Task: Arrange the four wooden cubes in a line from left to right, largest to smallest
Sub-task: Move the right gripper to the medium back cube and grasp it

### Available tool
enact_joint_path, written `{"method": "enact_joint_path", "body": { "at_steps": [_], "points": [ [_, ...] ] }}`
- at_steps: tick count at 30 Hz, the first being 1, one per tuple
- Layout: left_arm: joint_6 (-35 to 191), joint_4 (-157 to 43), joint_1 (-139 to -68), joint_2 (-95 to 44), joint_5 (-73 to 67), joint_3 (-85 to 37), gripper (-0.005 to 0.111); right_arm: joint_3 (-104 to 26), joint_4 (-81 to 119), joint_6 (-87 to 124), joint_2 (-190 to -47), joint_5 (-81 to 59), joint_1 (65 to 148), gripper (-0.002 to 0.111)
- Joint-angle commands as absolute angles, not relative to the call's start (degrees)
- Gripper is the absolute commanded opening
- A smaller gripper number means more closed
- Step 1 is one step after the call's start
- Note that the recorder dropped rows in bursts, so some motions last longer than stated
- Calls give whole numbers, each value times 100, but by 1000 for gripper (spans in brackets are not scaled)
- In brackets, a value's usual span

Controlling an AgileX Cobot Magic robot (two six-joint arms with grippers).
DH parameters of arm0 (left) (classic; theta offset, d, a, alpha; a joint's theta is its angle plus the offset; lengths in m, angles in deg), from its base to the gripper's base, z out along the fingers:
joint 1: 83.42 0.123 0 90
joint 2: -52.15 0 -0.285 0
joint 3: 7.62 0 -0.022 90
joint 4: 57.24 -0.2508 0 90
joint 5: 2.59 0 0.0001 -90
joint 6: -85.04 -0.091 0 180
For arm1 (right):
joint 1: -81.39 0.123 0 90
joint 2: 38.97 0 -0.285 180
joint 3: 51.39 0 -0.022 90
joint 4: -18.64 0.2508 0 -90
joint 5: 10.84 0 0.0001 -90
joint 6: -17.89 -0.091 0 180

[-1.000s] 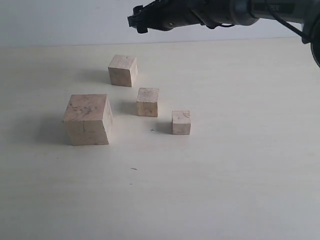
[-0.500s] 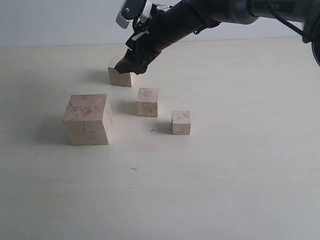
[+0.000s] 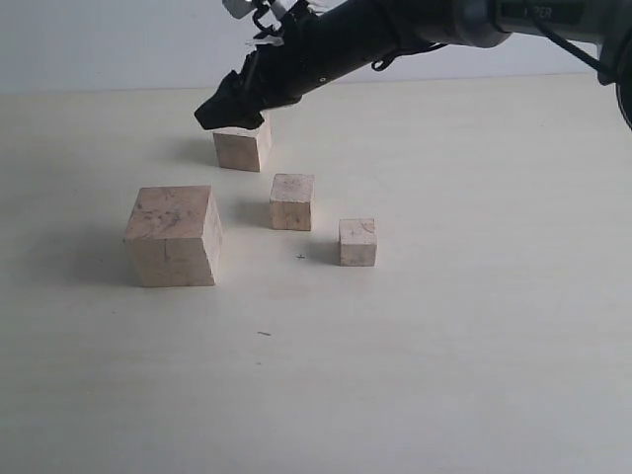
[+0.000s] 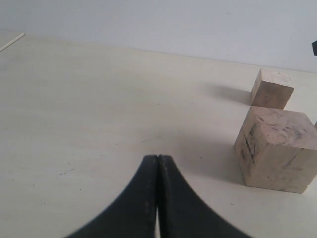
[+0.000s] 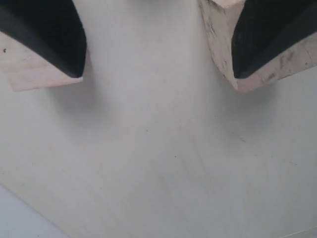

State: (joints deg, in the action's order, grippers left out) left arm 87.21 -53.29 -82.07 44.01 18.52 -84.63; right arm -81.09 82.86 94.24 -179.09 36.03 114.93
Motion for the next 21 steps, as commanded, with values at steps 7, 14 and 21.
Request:
{"method": "enact_joint_path", "body": {
  "at_steps": [7, 14, 21],
  "points": [
    [8718, -5313, -8239, 4437, 1792, -8484, 0, -8140, 8533, 9004, -17862, 3770, 11556, 75],
    [8718, -5313, -8239, 4437, 1792, -8484, 0, -8140, 9315, 8537, -17862, 3544, 11536, 75],
    [8718, -5313, -8239, 4437, 1792, -8484, 0, -8140, 9209, 9956, -17899, 2256, 11536, 75]
  ]
}}
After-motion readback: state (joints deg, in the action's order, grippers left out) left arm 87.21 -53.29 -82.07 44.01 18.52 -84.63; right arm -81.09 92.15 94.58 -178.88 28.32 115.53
